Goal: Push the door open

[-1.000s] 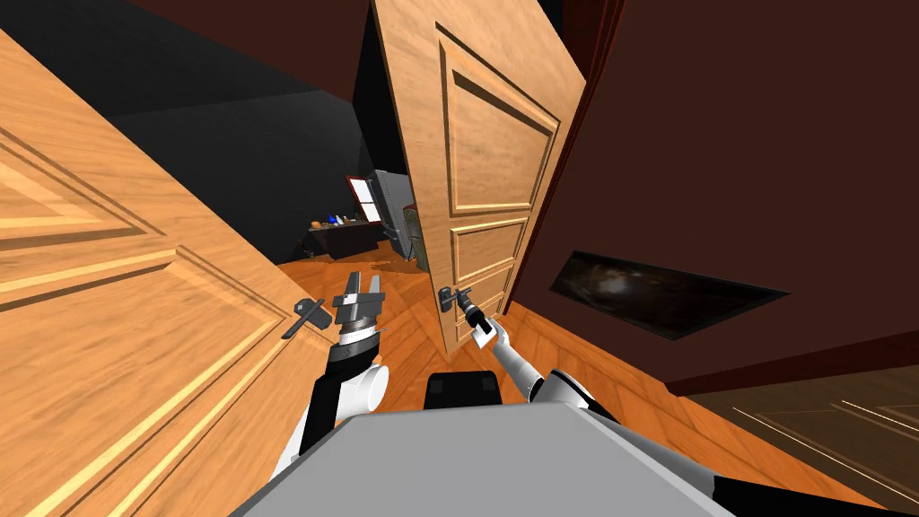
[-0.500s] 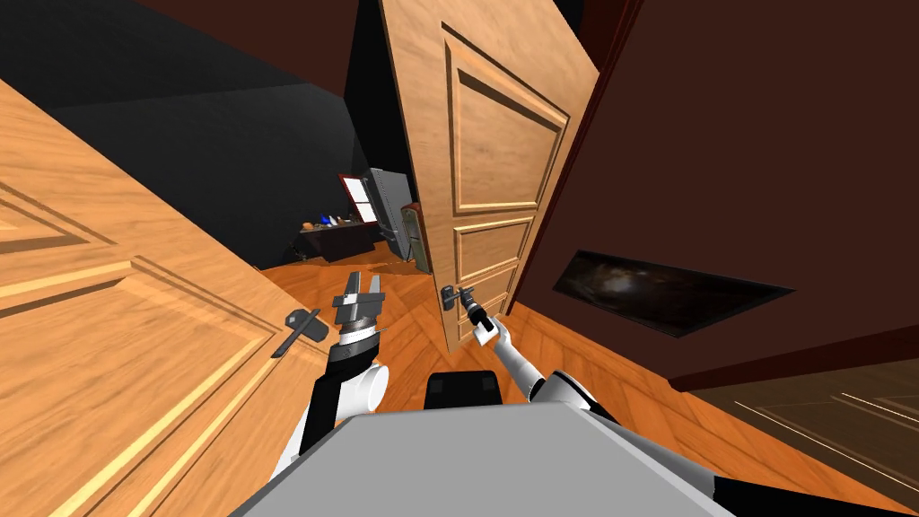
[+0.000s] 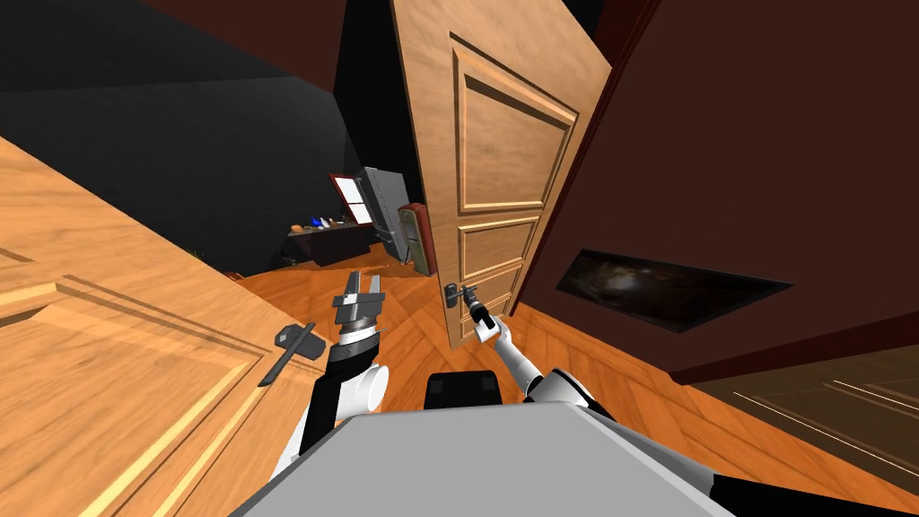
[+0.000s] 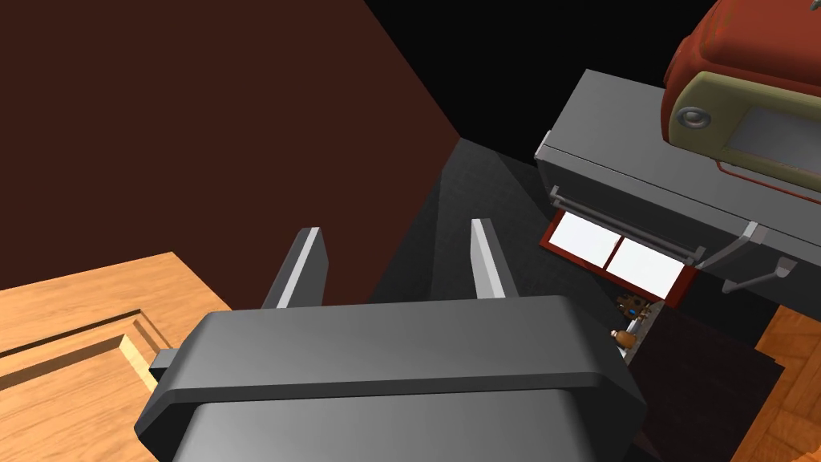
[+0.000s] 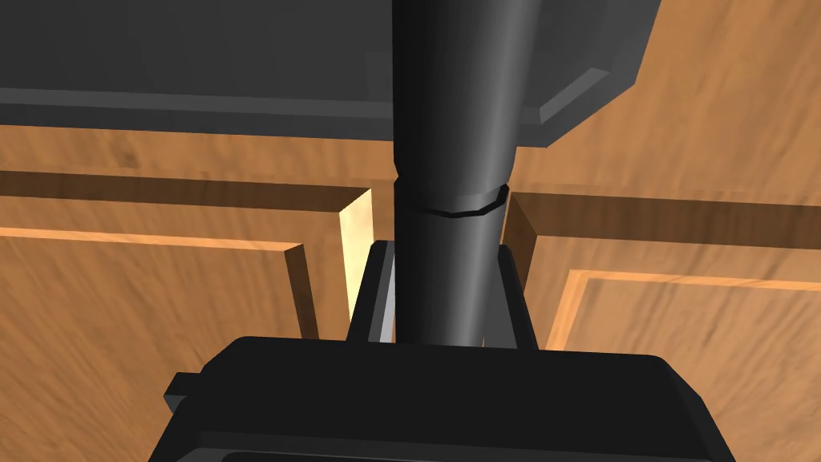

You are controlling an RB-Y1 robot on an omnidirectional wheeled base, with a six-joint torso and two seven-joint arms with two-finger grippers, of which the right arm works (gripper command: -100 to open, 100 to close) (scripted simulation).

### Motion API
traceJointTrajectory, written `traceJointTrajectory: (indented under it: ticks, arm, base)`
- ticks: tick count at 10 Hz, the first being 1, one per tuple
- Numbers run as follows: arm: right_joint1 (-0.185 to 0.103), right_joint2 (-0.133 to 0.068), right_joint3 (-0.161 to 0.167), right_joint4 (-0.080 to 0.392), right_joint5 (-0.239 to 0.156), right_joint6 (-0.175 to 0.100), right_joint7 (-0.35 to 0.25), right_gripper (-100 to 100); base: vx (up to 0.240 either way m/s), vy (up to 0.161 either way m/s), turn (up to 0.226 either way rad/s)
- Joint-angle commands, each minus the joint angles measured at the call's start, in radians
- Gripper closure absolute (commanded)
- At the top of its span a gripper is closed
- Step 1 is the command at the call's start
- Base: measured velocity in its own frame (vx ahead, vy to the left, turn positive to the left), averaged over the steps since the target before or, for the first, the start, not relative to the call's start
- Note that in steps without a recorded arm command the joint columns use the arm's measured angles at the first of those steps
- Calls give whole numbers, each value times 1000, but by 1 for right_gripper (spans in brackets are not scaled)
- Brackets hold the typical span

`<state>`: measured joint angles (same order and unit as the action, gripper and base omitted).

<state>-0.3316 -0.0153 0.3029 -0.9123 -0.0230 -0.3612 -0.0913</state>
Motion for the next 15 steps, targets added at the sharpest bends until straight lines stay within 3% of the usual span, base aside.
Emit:
traceJointTrajectory:
  ticks: [1,2,8,15]
  arm:
    - [0,9,-21,-3,0,0,11,100]
    - [-1,13,-29,-1,0,0,14,100]
    - [11,-16,-23,-14,-14,5,32,100]
    - [27,-26,-11,-34,-35,12,64,100]
  base:
    - [75,178,-71]
    - [73,151,-66]
    - [161,71,-124]
    - [152,124,-195]
